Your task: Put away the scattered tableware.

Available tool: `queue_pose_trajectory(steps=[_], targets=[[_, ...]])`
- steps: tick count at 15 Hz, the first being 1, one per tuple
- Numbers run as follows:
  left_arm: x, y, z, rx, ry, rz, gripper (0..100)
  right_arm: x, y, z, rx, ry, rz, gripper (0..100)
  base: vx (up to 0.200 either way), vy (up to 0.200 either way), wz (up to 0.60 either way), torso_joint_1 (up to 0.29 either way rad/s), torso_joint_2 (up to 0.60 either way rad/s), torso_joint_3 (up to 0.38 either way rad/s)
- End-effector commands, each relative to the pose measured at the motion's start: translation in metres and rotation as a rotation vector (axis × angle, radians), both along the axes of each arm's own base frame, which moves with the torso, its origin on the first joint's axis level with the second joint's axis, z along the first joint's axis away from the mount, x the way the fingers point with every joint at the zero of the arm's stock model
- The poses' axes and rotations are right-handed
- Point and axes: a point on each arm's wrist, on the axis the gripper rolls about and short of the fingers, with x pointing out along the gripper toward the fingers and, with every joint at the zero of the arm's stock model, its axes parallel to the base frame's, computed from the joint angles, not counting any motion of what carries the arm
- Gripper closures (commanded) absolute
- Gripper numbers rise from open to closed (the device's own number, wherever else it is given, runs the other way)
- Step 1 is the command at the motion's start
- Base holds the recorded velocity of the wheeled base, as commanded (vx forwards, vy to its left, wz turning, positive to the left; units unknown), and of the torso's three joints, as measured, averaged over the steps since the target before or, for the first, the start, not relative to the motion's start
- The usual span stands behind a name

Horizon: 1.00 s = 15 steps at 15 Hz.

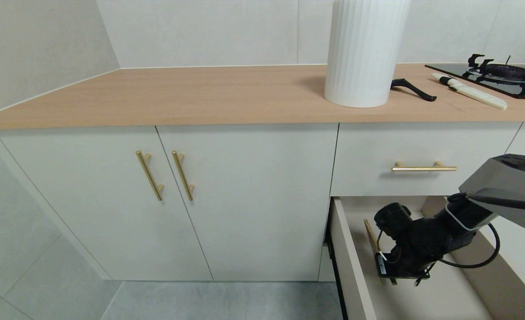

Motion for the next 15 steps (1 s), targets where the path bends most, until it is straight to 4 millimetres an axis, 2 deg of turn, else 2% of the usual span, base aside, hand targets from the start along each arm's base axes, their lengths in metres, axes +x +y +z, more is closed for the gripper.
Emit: queue_pose_trajectory(steps=[1,6,7,10,13,15], targets=[[0.0,0.0,0.0,0.0,0.0,0.0,0,0.001,0.0,-0.005,-0.003,0.009,-0.001,0,0.0,0.0,0.0,0.0,0.0,0.0],[0.0,0.0,0.0,0.0,0.0,0.0,0,0.0,0.0,-0.002,0.0,0.001,0.001,0,0.0,0.0,0.0,0.0,0.0,0.0],[0.0,0.0,0.0,0.0,0.0,0.0,0,-0.002,-0.001,0.009,0.009,-0.019,0.002,0,0.0,0.0,0.0,0.0,0.0,0.0],[0.0,0.0,0.0,0.0,0.0,0.0,0,-0.019,-0.005,0.068,0.071,-0.098,0.02,0,0.0,0.0,0.0,0.0,0.0,0.0],[0.0,0.0,0.0,0.0,0.0,0.0,0,-0.051,-0.013,0.147,0.128,-0.09,0.048,0,0.0,0.0,0.0,0.0,0.0,0.0],[0.0,0.0,0.0,0.0,0.0,0.0,0,-0.071,-0.02,0.186,0.151,-0.087,0.018,0,0.0,0.0,0.0,0.0,0.0,0.0]])
